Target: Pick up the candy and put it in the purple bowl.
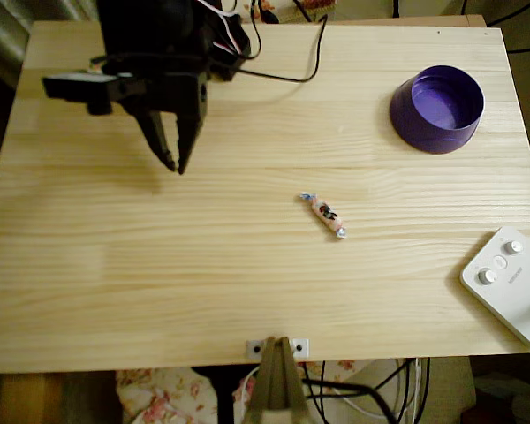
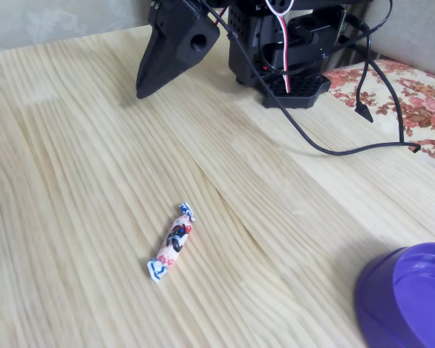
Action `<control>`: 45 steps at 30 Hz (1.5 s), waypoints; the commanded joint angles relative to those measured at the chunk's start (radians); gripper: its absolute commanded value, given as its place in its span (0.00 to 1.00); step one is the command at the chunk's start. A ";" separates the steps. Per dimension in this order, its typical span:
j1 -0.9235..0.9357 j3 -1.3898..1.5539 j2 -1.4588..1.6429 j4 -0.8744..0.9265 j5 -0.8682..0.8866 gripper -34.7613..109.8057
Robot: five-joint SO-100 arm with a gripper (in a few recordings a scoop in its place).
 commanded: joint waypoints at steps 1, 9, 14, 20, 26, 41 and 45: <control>0.015 -0.021 0.015 0.003 0.015 0.26; 0.015 -0.021 0.015 0.003 0.015 0.26; 0.015 -0.021 0.015 0.003 0.015 0.26; 0.015 -0.021 0.015 0.003 0.015 0.26; -0.038 -0.021 0.015 0.003 -0.043 0.26; -0.049 -0.021 0.015 0.000 -0.051 0.26; -0.040 -0.021 0.015 0.000 -0.044 0.26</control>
